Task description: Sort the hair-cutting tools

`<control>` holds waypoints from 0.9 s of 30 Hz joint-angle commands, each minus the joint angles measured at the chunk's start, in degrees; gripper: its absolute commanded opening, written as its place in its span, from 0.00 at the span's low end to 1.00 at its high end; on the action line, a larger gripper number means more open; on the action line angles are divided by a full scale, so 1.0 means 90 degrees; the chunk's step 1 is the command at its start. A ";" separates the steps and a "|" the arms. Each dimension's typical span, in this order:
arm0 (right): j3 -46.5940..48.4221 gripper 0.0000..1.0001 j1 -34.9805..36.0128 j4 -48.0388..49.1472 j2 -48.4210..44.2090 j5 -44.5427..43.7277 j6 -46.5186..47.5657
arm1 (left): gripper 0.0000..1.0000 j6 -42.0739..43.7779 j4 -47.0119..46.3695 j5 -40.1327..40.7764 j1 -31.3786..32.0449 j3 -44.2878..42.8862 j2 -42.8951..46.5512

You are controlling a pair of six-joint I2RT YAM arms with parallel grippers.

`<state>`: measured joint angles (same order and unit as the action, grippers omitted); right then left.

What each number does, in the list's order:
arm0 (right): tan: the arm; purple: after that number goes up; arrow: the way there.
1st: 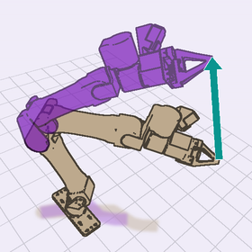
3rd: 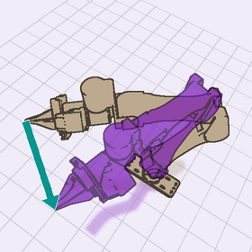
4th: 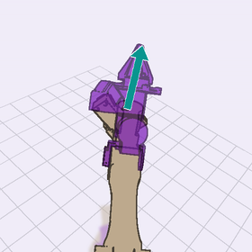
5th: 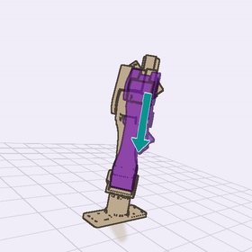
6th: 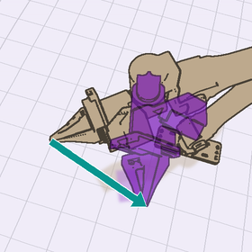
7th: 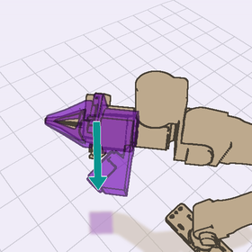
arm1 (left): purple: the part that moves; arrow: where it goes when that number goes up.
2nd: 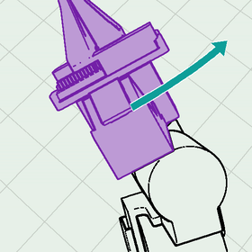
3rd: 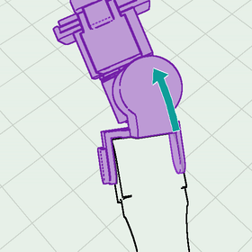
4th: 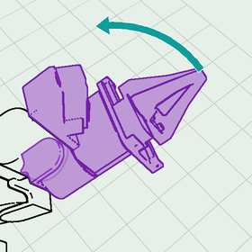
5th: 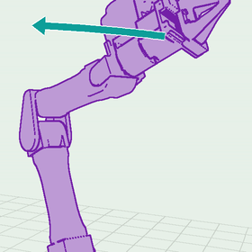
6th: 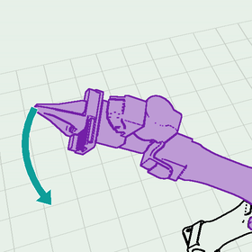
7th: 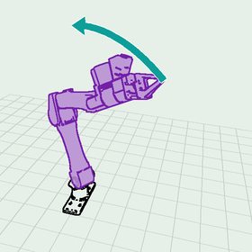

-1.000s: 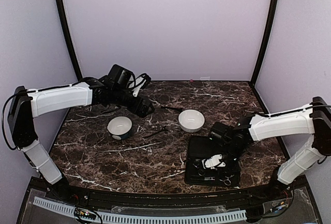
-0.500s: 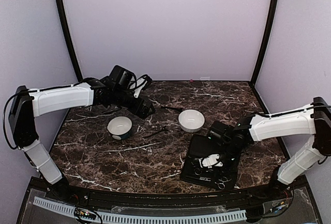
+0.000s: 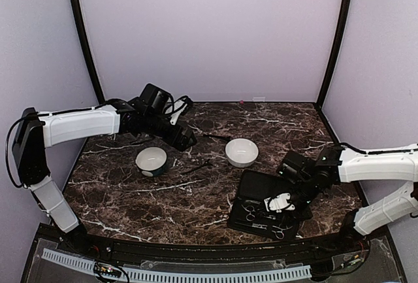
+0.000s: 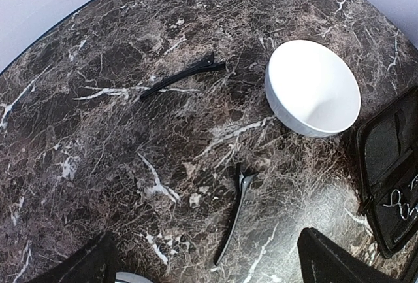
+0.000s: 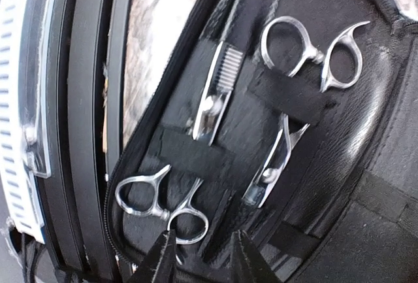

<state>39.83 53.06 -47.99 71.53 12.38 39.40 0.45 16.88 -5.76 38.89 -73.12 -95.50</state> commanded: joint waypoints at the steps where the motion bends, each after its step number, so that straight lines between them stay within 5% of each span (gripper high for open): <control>1: -0.0086 0.30 -0.0009 -0.0194 -0.0081 -0.0397 0.0302 | 0.99 0.0097 0.0203 -0.0044 0.0049 -0.0194 -0.0065; 27: -0.0321 0.27 0.0402 0.1425 0.0439 -0.1921 -0.0359 | 0.99 0.0136 0.0296 -0.0102 0.0112 -0.0239 -0.0165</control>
<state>37.85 56.77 -42.46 75.07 1.08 37.39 0.91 18.11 -5.80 39.55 -73.49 -96.84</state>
